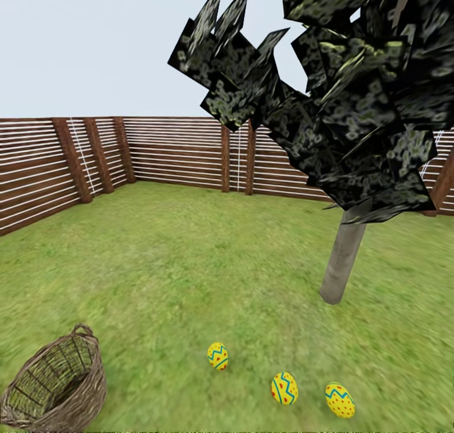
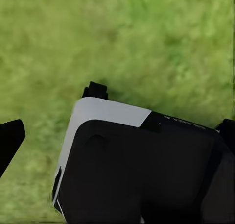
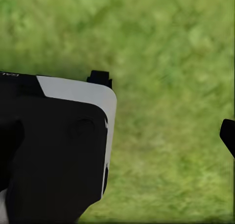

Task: Take the three Easter eggs out of the wicker basket on the lawn in the garden, then place them on the lawn next to a single tree (choose any tree) so that all three eggs are next to the same tree and none are left in the basket.

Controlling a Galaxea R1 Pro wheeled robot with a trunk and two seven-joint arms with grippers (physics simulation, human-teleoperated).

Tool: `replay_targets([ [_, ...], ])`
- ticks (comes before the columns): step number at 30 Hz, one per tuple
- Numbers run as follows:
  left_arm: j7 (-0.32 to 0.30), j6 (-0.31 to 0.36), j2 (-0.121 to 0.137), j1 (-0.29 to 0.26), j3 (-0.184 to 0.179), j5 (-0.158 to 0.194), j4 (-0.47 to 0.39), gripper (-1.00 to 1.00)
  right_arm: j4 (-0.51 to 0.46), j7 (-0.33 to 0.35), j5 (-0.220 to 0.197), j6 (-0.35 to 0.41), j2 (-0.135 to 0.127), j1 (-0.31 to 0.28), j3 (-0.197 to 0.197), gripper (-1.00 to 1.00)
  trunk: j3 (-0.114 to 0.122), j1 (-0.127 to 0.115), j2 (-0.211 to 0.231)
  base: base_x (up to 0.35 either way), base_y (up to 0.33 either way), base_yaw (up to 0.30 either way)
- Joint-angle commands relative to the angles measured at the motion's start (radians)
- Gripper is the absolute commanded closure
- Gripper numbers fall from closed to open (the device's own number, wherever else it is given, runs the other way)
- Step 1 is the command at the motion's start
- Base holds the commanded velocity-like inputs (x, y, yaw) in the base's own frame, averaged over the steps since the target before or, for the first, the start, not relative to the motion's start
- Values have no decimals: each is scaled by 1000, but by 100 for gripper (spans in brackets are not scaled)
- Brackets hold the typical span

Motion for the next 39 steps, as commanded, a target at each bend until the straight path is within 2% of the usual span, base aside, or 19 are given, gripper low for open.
replay_targets([
  [1, -36, 2, 11, 7, 2, 11, 2, -100, 4, 0, 11, 2, 2, -1, 3, -100, 0, -4, 6, 0, 0, 0],
  [3, -82, -1, 22, 47, 1, 7, 2, -100, 13, -5, 11, 1, 9, -1, 3, -100, 3, -11, 20, 0, 0, 0],
  [7, -101, -23, 24, 99, 1, -34, 2, -100, 25, -13, 11, 3, 20, 6, 3, -100, 9, -27, 48, 0, 0, 0],
  [9, -104, -35, 19, 137, 1, -51, 2, -100, 27, -22, 10, 0, 22, 32, 3, -100, 12, -34, 62, 0, 0, 0],
  [14, -106, -67, 8, 206, 2, -58, 3, -100, 28, -40, 10, -27, 31, 101, 3, -100, 20, -54, 97, 0, 0, 0],
  [17, -106, -108, -9, 264, 2, -58, 3, -100, 29, -71, 9, -73, 47, 167, 3, -100, 24, -65, 118, 0, 0, 0],
  [18, -106, -117, -29, 292, 3, -57, 3, -100, 29, -85, 7, -101, 58, 207, 3, -100, 26, -69, 125, 0, 0, 0],
  [22, -106, -125, -80, 348, 3, -57, 3, -100, 29, -94, 5, -136, 91, 275, 3, -100, 32, -84, 153, -25, 0, 0],
  [25, -105, -127, -98, 371, 4, -54, 2, -100, 29, -96, 4, -146, 100, 306, 3, -100, 36, -96, 174, -52, 0, 0],
  [29, -105, -128, -105, 393, 4, -52, 2, -100, 29, -97, 2, -190, 101, 336, 3, -100, 42, -111, 202, -13, 0, 0],
  [35, -102, -129, -108, 401, 11, -34, -5, -100, 21, -97, -3, -211, 99, 343, -5, -100, 51, -134, 244, -1, 0, -46],
  [39, -102, -129, -110, 401, 13, -29, -12, -100, 11, -97, -4, -214, 98, 342, -9, -100, 45, -134, 244, 0, 0, -37],
])
